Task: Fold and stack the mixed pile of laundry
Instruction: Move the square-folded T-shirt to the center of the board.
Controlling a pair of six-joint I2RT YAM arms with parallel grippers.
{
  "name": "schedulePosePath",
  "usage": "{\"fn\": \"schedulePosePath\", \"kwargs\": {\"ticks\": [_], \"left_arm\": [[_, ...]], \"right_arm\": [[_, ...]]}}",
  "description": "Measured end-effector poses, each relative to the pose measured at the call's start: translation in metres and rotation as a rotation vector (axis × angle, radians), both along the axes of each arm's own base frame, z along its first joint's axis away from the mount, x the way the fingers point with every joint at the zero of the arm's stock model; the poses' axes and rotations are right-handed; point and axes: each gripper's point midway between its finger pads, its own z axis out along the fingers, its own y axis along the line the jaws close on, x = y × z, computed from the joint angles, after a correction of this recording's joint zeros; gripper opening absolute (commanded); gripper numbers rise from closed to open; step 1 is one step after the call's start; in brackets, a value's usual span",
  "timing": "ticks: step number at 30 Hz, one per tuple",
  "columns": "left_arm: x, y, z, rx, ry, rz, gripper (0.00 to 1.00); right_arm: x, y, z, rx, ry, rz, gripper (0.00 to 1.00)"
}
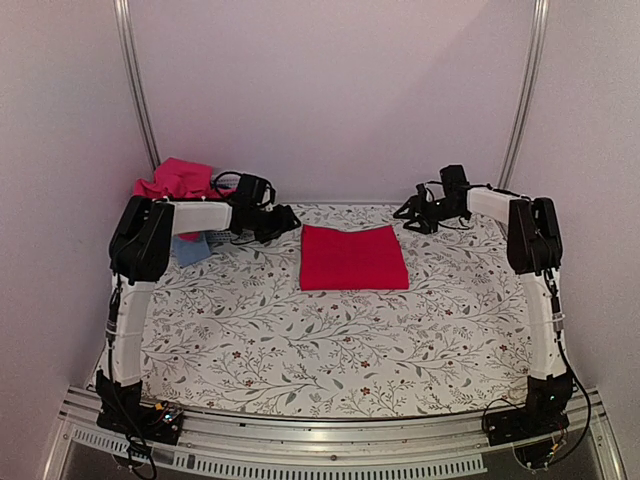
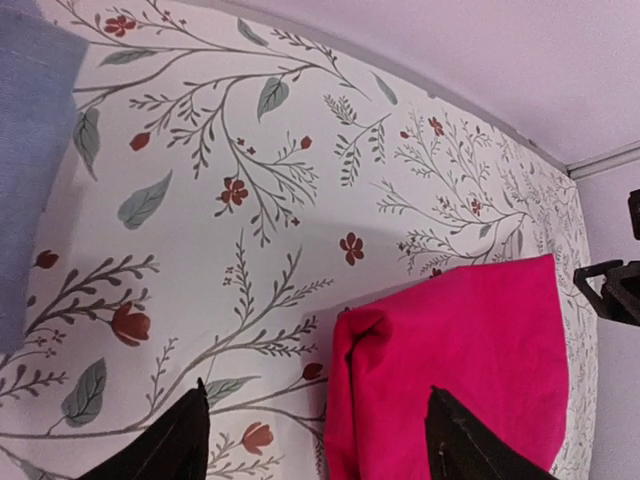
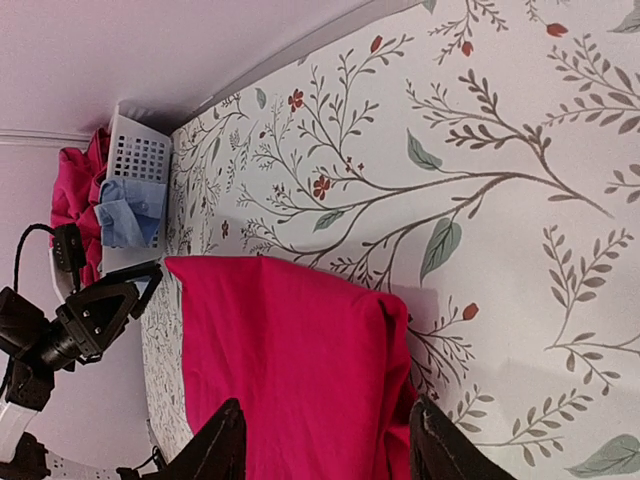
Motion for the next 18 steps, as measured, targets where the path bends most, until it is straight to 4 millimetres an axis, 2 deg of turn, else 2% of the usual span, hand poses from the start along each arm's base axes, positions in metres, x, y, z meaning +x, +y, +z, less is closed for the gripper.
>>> {"fn": "schedulePosePath", "kwargs": {"ticks": [3,6,8,10,12,15,18], "left_arm": [[-0.008,0.004,0.024,0.006,-0.037,-0.019,0.73],[-0.015,0.0,0.053,-0.001,-0.092,-0.052,0.68],[-0.023,-0.004,0.062,-0.013,-0.111,-0.072,0.66],[-0.032,-0.009,0.058,-0.029,-0.097,-0.096,0.66],[-0.04,-0.014,0.047,-0.031,-0.069,-0.115,0.66],[-0.051,-0.021,0.029,-0.017,-0.031,-0.138,0.66],[-0.059,-0.037,0.007,-0.002,0.017,-0.167,0.68]], "right_arm": [[-0.006,-0.014,0.012,-0.008,-0.013,-0.015,0.57],[-0.015,-0.022,0.035,-0.008,-0.039,-0.017,0.55],[-0.016,-0.024,0.048,-0.006,-0.071,-0.011,0.54],[-0.016,-0.021,0.052,0.0,-0.083,-0.001,0.54],[-0.02,-0.016,0.047,-0.002,-0.07,0.014,0.54],[-0.035,-0.002,0.03,-0.022,-0.037,0.055,0.55],[-0.056,0.017,0.008,-0.06,0.019,0.1,0.55]]}}
